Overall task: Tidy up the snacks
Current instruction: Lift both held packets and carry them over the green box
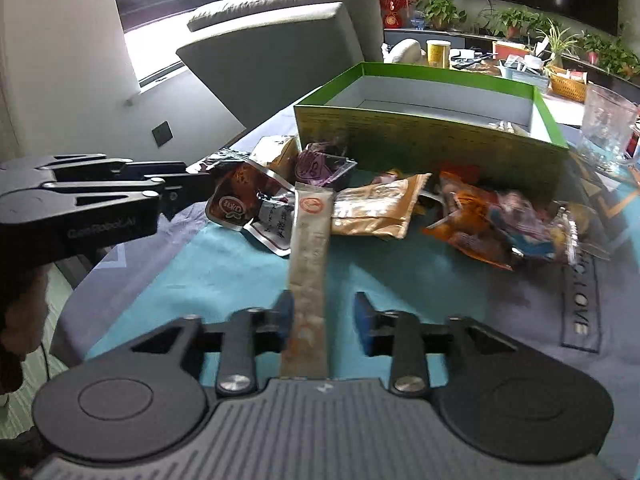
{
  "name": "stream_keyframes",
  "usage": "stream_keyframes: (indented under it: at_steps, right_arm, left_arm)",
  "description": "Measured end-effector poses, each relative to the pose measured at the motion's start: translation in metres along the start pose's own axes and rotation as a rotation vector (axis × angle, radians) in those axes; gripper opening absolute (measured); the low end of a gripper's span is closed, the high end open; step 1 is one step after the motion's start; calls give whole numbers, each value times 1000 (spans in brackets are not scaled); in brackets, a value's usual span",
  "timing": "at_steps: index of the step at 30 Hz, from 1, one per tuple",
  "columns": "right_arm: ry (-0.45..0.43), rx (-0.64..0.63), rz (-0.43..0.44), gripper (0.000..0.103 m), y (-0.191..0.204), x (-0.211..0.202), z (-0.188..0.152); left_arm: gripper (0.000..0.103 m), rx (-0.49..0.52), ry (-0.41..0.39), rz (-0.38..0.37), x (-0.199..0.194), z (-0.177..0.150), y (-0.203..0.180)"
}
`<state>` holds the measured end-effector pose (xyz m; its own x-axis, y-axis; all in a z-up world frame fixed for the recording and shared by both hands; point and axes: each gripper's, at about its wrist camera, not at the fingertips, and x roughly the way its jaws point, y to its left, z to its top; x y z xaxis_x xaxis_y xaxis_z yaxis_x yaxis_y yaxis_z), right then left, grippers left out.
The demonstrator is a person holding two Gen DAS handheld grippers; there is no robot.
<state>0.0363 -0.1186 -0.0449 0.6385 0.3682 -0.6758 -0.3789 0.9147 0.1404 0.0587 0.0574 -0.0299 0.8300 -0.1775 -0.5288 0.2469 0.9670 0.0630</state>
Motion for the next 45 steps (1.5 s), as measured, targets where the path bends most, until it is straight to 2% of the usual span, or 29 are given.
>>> stream_keyframes:
  at_steps: [5,9,10,11,12,20,25,34,45]
  right_arm:
    - [24,44,84,50,-1,27,21]
    - [83,95,86,49,-8,49,28]
    - [76,102,83,41,-9,49,27]
    - [83,103,75,23,-9,49,27]
    - [92,117,84,23,-11,46,27]
    - [-90,122,59,23,-10,-25,28]
    - [-196,117,-30,23,-16,-54,36]
    - [-284,132,-113,23,-35,-53,50]
    - [-370,145,-180,23,-64,-41,73]
  left_arm:
    - [26,4,-7,2,0,1,3]
    - [26,-3,2,4,3,-2,5]
    - [26,-4,3,6,3,-2,6]
    - [26,-6,3,7,3,-2,7]
    - [26,-9,4,8,4,-3,7]
    - [26,-4,-22,-3,2,4,2]
    - [26,19,-81,-27,-1,21,-11]
    - [26,54,-155,-43,19,58,-35]
    - [26,72,-231,-27,58,98,-43]
